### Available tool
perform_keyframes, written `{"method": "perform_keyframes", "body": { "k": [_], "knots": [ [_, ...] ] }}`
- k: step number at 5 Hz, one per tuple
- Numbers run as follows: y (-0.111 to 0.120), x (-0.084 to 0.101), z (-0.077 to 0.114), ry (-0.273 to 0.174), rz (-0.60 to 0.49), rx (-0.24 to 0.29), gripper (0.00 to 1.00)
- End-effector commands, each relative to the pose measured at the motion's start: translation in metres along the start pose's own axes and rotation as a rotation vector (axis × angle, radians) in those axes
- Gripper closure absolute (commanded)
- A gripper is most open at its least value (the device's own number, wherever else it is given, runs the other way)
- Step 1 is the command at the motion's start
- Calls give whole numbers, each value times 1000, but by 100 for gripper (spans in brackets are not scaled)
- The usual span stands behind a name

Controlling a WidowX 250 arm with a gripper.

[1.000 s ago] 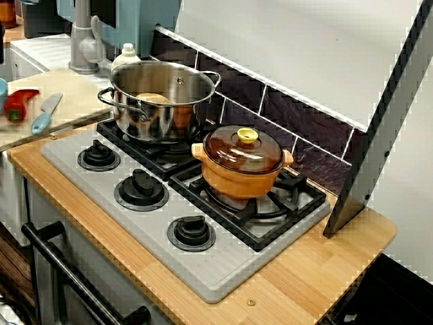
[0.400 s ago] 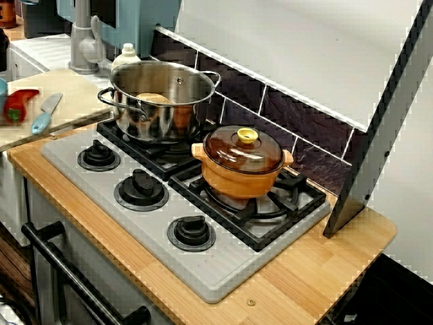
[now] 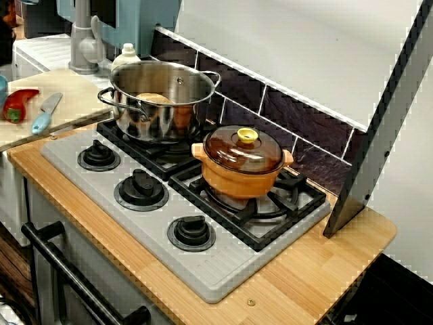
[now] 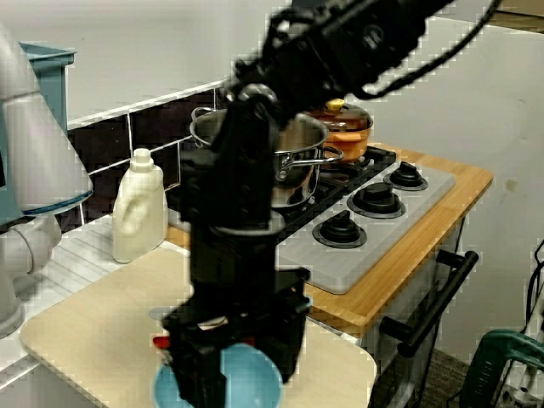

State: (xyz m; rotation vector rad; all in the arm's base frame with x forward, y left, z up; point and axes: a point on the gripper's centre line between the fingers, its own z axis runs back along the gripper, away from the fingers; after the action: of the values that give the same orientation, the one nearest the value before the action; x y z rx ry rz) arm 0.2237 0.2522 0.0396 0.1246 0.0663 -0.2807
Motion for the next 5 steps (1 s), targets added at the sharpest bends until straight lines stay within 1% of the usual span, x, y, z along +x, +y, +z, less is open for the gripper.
{"method": "perform_keyframes", "body": {
  "k": [1,3,5],
  "knots": [
    [44,10,25,7,48,44,0],
    [64,12,25,24,84,60,0],
    [70,12,23,36,98,67,0]
  ]
}}
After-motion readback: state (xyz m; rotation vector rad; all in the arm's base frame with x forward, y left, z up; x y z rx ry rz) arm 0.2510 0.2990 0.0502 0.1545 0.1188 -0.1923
